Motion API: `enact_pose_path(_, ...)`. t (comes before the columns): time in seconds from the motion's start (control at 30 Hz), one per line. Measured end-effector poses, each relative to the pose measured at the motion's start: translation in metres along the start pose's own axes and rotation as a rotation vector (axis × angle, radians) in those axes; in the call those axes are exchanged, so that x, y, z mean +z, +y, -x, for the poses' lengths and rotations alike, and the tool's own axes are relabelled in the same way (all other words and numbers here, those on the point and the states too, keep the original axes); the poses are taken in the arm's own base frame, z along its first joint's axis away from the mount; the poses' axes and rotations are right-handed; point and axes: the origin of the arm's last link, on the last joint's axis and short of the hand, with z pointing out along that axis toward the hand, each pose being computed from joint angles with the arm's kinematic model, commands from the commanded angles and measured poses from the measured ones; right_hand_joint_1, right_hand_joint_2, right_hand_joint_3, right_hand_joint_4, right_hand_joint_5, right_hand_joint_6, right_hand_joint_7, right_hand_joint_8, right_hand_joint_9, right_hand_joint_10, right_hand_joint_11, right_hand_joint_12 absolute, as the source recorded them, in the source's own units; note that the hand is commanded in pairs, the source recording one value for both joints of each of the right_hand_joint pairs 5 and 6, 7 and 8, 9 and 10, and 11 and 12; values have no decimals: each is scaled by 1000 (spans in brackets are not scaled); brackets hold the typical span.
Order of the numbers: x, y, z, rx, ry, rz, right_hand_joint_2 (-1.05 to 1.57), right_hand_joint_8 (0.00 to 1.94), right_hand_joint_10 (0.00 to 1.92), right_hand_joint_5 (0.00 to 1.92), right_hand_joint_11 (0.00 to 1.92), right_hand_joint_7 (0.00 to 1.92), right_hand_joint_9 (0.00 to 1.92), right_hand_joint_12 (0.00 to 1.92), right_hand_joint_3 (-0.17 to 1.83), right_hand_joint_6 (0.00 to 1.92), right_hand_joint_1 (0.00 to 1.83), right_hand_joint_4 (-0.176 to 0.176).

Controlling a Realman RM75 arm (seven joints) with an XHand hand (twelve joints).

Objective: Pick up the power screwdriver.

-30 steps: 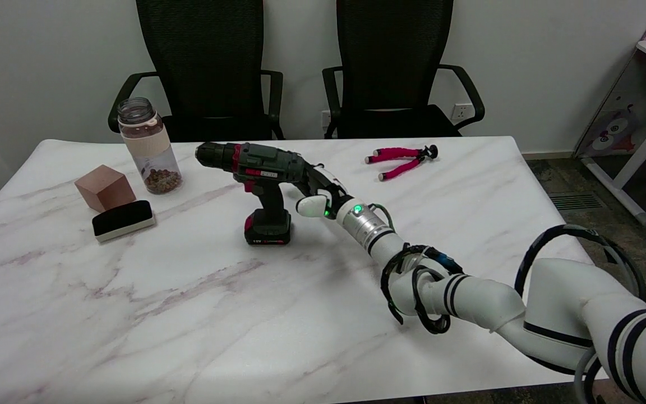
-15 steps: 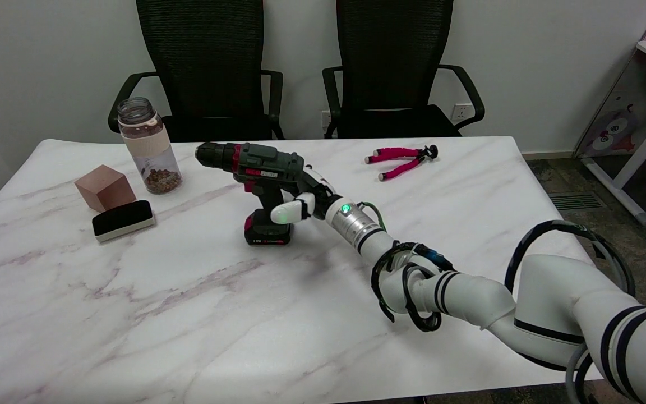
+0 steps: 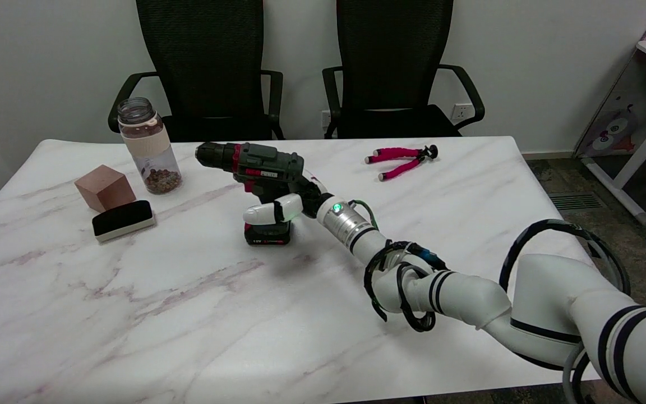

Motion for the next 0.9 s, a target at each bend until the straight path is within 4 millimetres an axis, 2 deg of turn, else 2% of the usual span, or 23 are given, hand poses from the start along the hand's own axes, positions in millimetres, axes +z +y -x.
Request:
enact_pose_path(0.2, 1, -2, 4, 3, -8, -7, -87, 34, 720, 34, 500, 34, 720, 500, 652, 34, 1260, 101)
enact_pose_path(0.57, 1, -5, 14, 22, -25, -18, -51, 69, 747, 69, 518, 69, 747, 518, 702, 69, 1252, 112)
enact_pose_path(0.9, 0, -6, 19, 37, -33, -25, -42, 121, 854, 121, 623, 121, 854, 623, 786, 121, 1279, 122)
